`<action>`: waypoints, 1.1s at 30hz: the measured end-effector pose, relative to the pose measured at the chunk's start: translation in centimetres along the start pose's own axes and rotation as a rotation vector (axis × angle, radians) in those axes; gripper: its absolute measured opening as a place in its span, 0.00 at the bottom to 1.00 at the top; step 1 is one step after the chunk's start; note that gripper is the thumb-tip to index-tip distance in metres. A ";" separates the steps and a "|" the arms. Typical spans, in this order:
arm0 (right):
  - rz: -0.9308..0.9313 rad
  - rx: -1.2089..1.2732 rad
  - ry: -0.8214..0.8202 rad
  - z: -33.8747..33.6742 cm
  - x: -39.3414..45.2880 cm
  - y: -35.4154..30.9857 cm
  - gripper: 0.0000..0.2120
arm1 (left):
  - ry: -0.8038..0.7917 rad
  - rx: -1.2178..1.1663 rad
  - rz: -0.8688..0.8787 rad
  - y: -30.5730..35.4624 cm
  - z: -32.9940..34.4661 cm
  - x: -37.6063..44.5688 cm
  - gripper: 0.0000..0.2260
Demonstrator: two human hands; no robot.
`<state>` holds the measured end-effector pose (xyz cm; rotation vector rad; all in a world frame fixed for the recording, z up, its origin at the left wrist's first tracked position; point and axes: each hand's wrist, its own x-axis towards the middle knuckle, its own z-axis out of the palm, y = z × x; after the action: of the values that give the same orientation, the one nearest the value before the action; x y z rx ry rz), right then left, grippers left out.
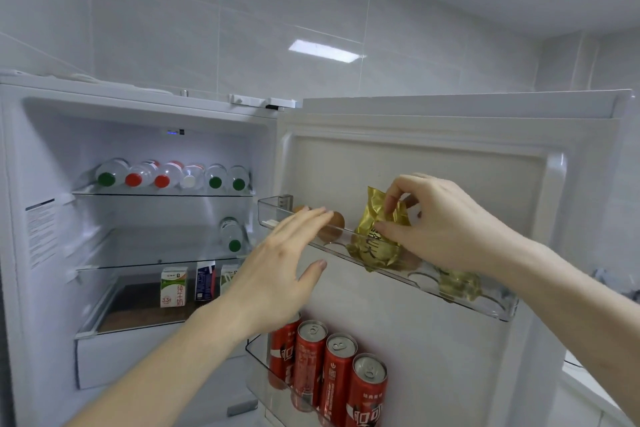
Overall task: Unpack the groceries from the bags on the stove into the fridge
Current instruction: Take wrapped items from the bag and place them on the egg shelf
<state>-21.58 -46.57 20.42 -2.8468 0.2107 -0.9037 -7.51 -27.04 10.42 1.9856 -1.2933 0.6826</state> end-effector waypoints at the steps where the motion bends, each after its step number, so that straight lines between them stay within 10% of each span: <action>1: -0.041 -0.020 0.076 0.0 -0.7 -0.3 0.10 | 0.004 0.013 -0.002 0.0 -0.6 -0.9 0.31; 6: -0.286 0.316 0.340 4.2 -7.1 -5.4 0.10 | 0.052 0.081 -0.160 -1.8 -3.5 -9.0 0.27; 18: -0.224 0.714 -0.527 26.1 -12.0 -18.1 0.28 | -0.067 0.248 -0.848 -7.9 -9.7 -31.6 0.26; 33: -0.919 0.784 -1.159 36.3 -12.6 -32.6 0.37 | -0.013 0.651 -1.400 2.5 -11.7 -46.6 0.31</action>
<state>-7.79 -8.90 -9.99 -2.1120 -1.2846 0.6173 -28.01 8.08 -15.19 2.7076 0.5683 0.3358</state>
